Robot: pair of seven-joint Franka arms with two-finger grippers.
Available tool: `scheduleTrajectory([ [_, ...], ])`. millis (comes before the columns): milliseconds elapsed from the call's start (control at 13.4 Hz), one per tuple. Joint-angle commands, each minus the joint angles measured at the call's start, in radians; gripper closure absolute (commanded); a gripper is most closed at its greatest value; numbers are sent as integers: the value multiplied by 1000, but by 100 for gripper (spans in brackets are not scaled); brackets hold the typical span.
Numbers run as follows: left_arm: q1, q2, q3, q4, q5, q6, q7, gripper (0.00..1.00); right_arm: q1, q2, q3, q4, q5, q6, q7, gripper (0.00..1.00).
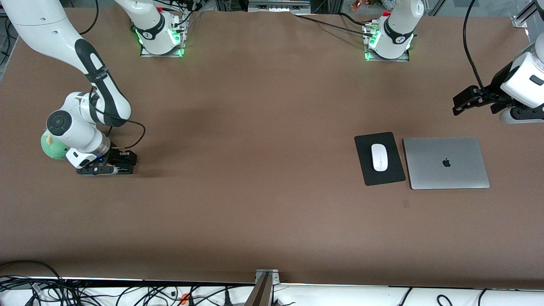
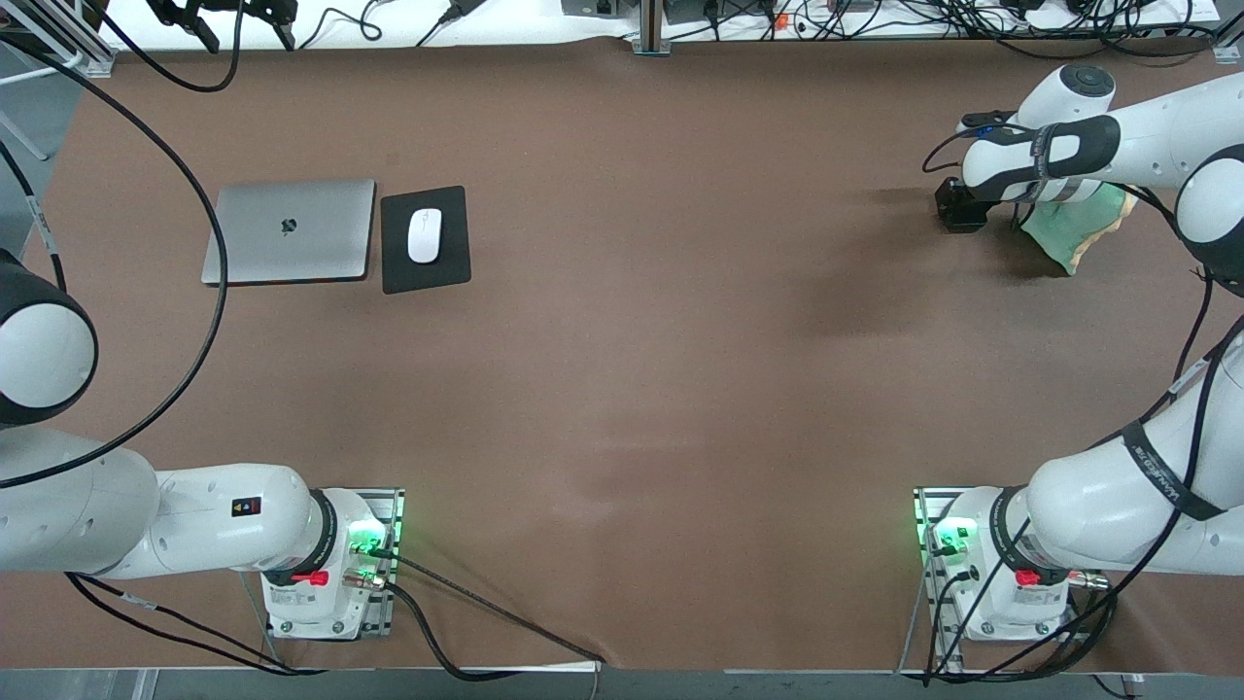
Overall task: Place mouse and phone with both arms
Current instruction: 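Carry the black phone with the right gripper toward the green plush toy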
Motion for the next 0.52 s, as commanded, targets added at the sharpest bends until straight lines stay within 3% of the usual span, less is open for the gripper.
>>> scheduleTrajectory([
  [0, 4, 19, -8, 34, 14, -8, -5, 0, -26, -29, 13, -39, 16, 34, -46, 0],
  [298, 4, 19, -7, 34, 13, -8, -5, 0, -26, -44, 19, -23, 15, 13, -47, 0],
  [447, 4, 20, -7, 34, 11, -8, -5, 0, -23, -53, 24, 22, 18, -70, -43, 0],
])
